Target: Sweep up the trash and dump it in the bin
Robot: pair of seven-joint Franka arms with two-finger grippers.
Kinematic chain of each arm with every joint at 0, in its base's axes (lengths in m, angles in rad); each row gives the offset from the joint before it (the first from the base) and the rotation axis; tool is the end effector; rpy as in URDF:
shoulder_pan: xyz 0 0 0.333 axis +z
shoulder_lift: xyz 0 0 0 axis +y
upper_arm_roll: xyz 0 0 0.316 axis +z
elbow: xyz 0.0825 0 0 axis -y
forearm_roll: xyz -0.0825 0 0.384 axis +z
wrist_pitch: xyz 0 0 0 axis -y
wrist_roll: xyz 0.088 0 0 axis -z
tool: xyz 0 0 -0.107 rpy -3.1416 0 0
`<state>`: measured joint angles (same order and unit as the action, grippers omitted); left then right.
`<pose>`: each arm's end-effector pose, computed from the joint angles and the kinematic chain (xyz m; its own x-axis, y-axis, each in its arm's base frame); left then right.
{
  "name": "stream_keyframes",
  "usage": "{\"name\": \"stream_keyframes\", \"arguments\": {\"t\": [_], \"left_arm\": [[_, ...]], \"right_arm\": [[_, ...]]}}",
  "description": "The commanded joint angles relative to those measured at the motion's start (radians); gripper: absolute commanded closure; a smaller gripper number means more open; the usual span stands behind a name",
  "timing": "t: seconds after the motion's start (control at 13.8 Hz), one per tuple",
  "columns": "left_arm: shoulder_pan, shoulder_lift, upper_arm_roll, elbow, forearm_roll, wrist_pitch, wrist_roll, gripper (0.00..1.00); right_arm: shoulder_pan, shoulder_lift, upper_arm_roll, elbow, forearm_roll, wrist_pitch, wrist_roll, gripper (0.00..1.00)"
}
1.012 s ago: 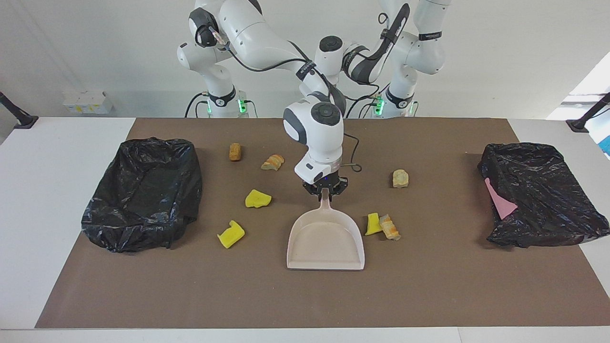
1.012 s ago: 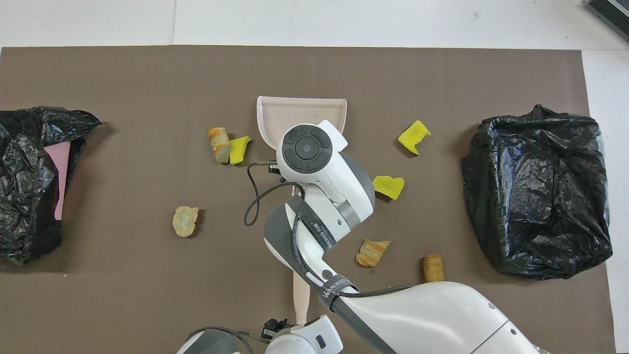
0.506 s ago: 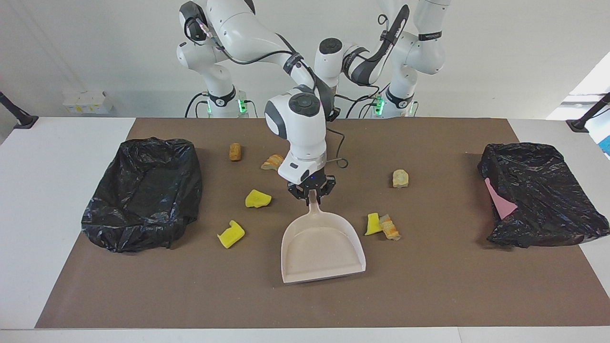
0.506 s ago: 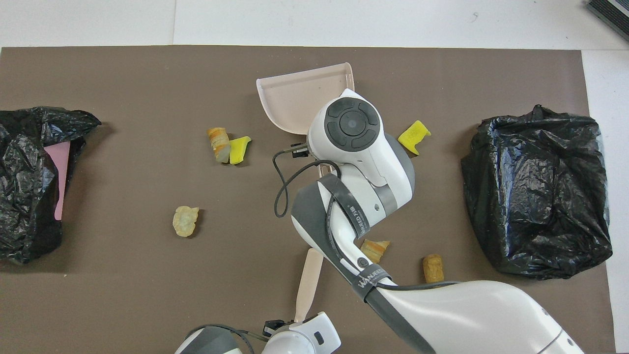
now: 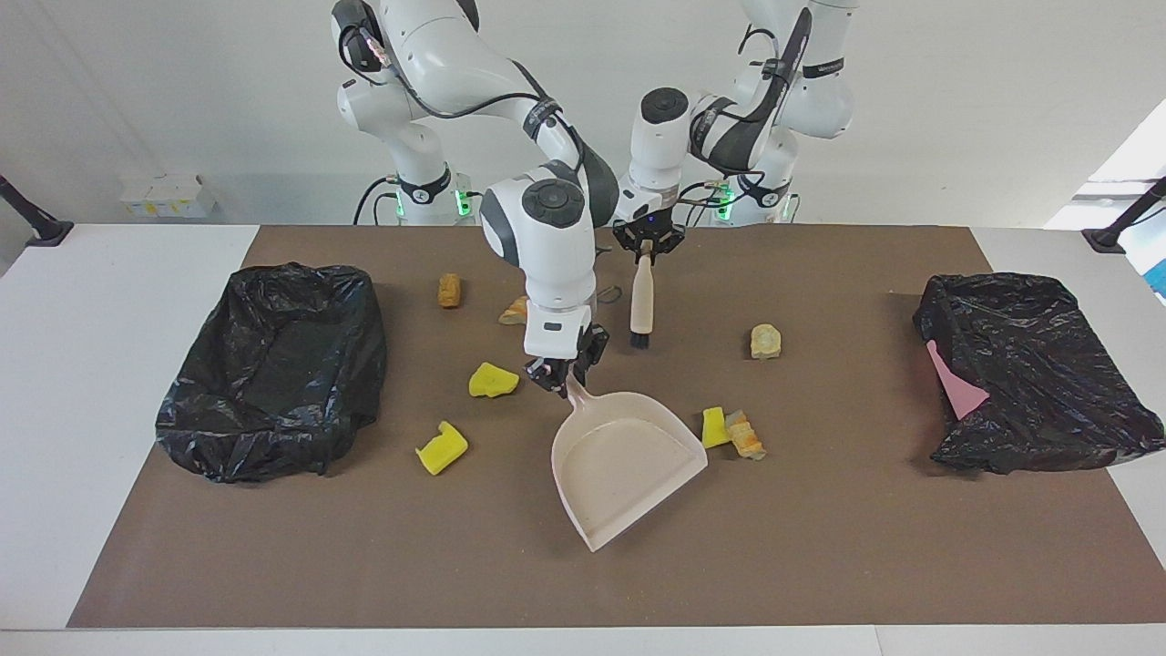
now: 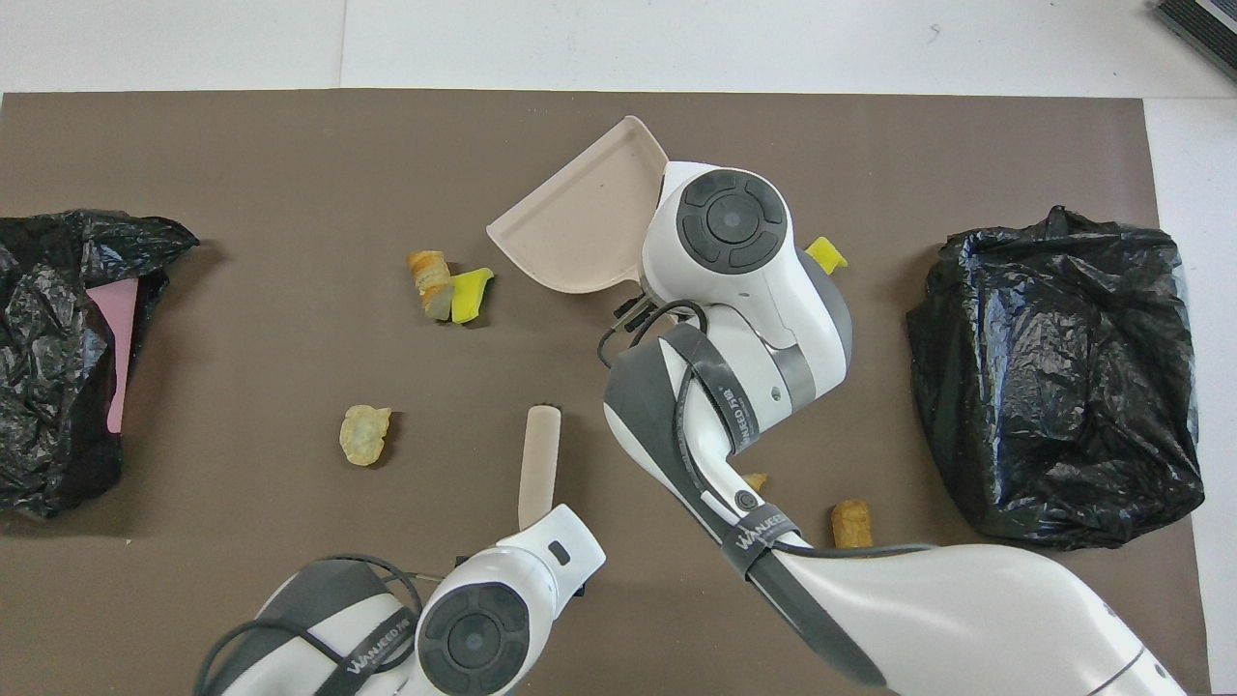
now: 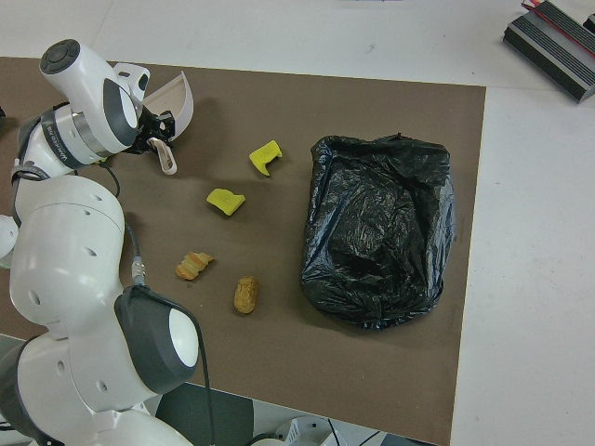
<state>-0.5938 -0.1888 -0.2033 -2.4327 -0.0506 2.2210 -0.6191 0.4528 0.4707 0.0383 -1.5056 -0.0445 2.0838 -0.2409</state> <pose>0.3197 -0.3295 0.3732 0.9896 -0.1421 -0.0222 -0.1425 -0.9897 -0.0139 0.6213 0.3250 0.4048 0.7287 0.6776 0.0988 0.6766 -0.7347 0.0485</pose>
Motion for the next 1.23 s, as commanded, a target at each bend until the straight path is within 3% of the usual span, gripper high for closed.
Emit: {"name": "stream_keyframes", "arguments": {"t": [0.0,0.36,0.72,1.01,1.16], "left_arm": [[0.09,-0.023,-0.007,0.081,0.017,-0.125,-0.001,1.0],[0.231,-0.043,-0.008,0.109,0.017,-0.269,-0.045,1.0],[0.377,-0.073,-0.01,0.064,0.015,-0.346,-0.163,1.0],[0.426,-0.132,-0.01,-0.028,0.014,-0.314,-0.232,1.0],[0.411,-0.124,-0.013,-0.089,0.014,-0.221,-0.231,1.0]], "right_arm": [[-0.011,-0.044,0.008,-0.064,-0.02,-0.001,-0.237,1.0],[-0.023,-0.066,0.009,-0.104,-0.081,-0.01,-0.648,1.0],[-0.052,-0.018,0.014,-0.052,-0.084,-0.126,-0.796,1.0],[-0.037,0.037,0.015,0.015,-0.08,-0.148,-0.807,1.0],[-0.031,0.039,0.018,0.013,-0.087,-0.145,-0.834,1.0]]}}
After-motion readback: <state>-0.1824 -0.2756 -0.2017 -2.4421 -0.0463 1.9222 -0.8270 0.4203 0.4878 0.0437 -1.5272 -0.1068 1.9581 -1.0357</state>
